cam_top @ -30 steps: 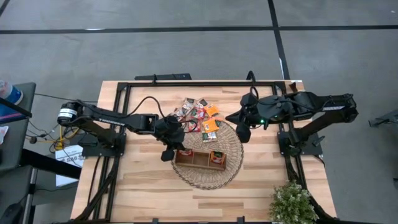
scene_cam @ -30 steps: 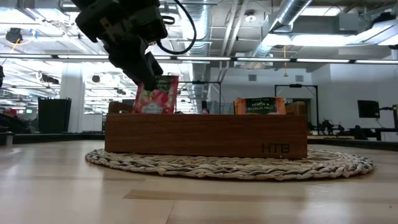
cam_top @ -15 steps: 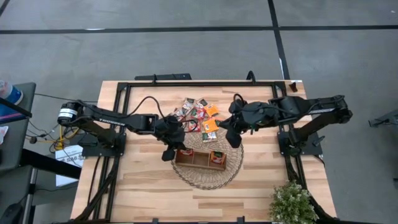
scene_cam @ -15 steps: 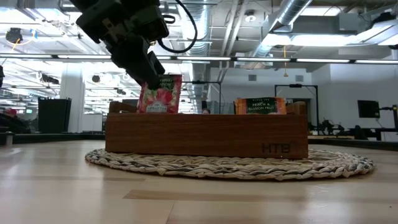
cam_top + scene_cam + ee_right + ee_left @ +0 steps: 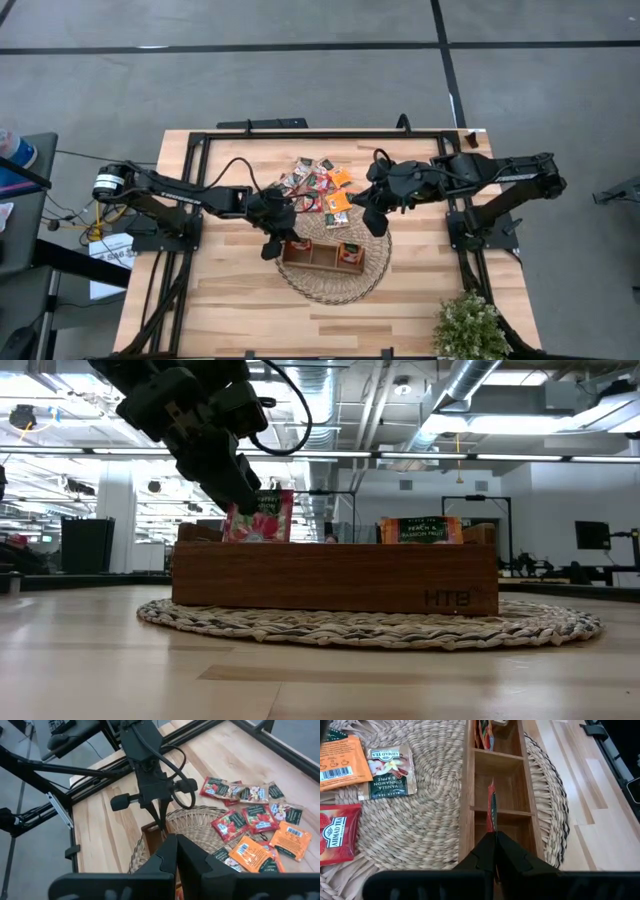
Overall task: Pick & Place Tea
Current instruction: Put the red tea bag into the left section of the wooden organizer
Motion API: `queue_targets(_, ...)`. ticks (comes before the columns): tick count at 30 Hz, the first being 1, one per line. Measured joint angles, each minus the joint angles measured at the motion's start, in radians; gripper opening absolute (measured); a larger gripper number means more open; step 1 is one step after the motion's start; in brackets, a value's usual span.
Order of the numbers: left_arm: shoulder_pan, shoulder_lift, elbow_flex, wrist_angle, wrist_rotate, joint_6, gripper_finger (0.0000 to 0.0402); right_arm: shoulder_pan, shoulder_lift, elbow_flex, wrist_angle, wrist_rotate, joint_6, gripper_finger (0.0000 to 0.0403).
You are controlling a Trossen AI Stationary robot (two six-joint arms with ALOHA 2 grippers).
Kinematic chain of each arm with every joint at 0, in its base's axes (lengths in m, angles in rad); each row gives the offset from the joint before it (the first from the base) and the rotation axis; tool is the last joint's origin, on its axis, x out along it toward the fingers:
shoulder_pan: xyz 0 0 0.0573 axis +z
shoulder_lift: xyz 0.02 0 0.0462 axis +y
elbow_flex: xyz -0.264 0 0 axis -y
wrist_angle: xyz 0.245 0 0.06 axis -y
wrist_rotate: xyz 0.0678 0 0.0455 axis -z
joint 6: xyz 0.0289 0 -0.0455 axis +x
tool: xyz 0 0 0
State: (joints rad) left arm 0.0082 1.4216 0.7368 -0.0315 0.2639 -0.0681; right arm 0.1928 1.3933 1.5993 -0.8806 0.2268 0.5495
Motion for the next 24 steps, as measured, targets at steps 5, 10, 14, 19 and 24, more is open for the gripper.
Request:
queue_targets(5, 0.0, 0.0, 0.0, -0.003, -0.028, -0.012, 0.0003, -0.011, 0.0, 0.0, 0.006, -0.018, -0.001, 0.0)
queue_targets(10, 0.0, 0.0, 0.0, -0.005, -0.032, -0.012, 0.0027, -0.011, 0.0, 0.0, 0.025, -0.019, -0.012, 0.0)
queue_targets(14, 0.0, -0.001, 0.0, -0.015, -0.026, -0.018, 0.0056, -0.011, 0.0, 0.0, 0.051, -0.02, -0.027, 0.0)
queue_targets(19, 0.0, -0.001, 0.0, -0.019, -0.03, -0.022, 0.009, -0.011, 0.0, 0.0, 0.052, -0.03, -0.029, 0.0)
queue_targets(24, 0.0, -0.005, 0.0, -0.019, -0.054, -0.032, 0.0109, -0.011, 0.0, 0.0, 0.052, -0.044, -0.03, 0.0)
